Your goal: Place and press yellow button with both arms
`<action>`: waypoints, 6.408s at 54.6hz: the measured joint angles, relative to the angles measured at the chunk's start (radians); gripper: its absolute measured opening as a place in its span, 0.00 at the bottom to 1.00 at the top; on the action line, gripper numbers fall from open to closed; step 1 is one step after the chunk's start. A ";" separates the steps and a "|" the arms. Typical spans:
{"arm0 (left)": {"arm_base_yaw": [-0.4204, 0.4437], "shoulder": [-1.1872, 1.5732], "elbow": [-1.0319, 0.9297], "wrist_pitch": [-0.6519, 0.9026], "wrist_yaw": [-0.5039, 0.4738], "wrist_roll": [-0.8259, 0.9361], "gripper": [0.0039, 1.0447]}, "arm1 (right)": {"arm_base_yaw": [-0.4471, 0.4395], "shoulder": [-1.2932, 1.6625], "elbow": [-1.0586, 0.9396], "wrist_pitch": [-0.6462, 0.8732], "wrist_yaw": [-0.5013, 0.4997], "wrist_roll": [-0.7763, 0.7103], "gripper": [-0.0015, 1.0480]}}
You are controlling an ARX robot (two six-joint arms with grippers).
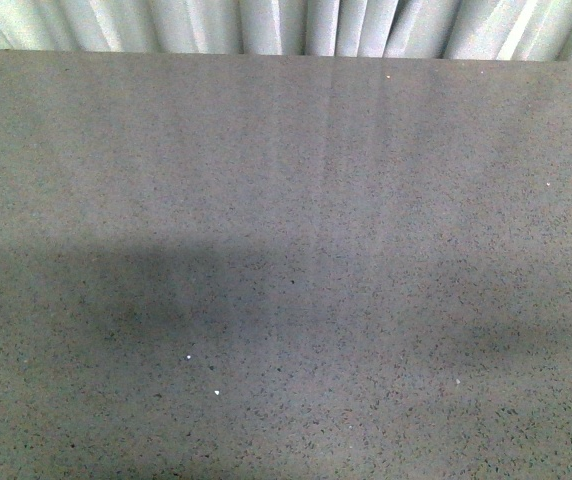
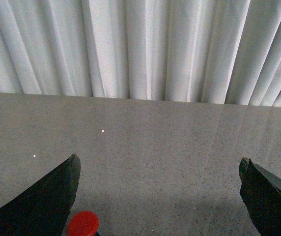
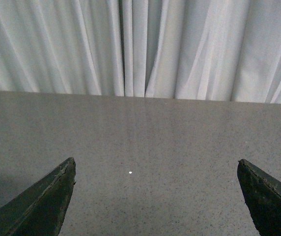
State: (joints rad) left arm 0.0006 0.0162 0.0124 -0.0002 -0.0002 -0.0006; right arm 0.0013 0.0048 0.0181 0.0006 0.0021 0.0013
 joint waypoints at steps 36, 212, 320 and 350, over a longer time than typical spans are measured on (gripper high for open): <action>0.000 0.000 0.000 0.000 0.000 0.000 0.91 | 0.000 0.000 0.000 0.000 0.000 0.000 0.91; 0.687 2.000 0.364 1.172 0.236 0.071 0.89 | 0.000 0.000 0.000 0.000 0.000 0.000 0.91; -0.563 2.089 0.650 1.086 -0.107 -0.161 0.32 | 0.000 0.000 0.000 0.000 0.000 0.000 0.91; -0.603 2.184 0.673 1.146 -0.123 -0.119 0.54 | 0.000 0.000 0.000 0.000 0.000 0.000 0.91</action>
State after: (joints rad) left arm -0.6025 2.2002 0.6853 1.1461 -0.1230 -0.1192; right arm 0.0013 0.0048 0.0181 0.0002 0.0021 0.0017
